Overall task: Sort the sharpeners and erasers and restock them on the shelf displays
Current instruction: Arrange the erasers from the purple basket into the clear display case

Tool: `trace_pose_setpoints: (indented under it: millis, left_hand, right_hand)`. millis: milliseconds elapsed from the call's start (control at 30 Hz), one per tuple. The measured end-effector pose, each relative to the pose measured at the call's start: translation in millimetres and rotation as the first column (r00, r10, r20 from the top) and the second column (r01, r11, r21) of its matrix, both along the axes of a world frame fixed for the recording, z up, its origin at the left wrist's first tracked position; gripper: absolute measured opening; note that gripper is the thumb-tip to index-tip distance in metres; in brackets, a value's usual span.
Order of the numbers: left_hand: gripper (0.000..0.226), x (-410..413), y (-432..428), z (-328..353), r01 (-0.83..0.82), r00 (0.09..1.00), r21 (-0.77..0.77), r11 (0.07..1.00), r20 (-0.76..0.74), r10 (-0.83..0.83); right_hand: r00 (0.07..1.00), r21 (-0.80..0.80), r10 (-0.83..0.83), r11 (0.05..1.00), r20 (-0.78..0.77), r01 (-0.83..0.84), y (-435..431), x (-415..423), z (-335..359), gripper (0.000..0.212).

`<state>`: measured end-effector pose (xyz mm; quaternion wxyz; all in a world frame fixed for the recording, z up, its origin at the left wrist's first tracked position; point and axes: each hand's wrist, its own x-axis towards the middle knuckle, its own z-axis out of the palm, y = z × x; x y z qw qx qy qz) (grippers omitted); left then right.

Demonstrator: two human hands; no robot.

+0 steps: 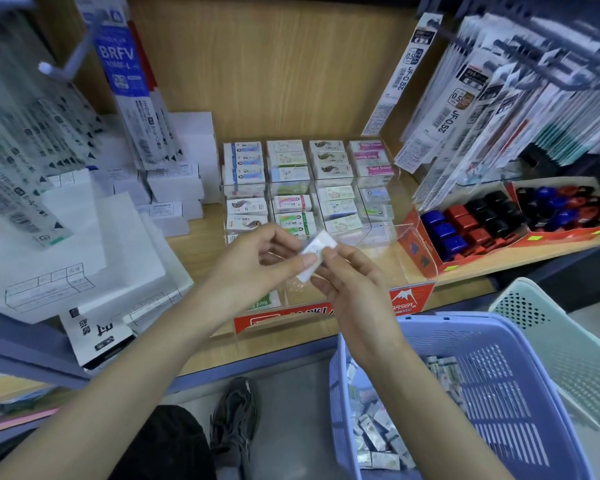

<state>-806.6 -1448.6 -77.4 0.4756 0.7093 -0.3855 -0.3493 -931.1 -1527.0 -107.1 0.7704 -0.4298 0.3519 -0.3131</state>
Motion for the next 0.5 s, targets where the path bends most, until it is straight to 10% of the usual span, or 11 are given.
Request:
trace_pose_setpoints:
  millis: [300,500]
  left_hand:
    - [0.010,-0.7,-18.8,4.0,-0.061,0.983,0.007,0.998,-0.176,0.061]
    - [0.007,-6.0,-40.5,0.4,-0.290,0.861,0.056,0.955,-0.420,0.286]
  right_hand:
    - [0.967,-0.448,0.085,0.874,-0.240,-0.188,-22.2,-8.1,16.9,0.012]
    - [0.848,-0.831,-0.206,0.407,-0.489,-0.380,-43.8,-4.5,10.4,0.029]
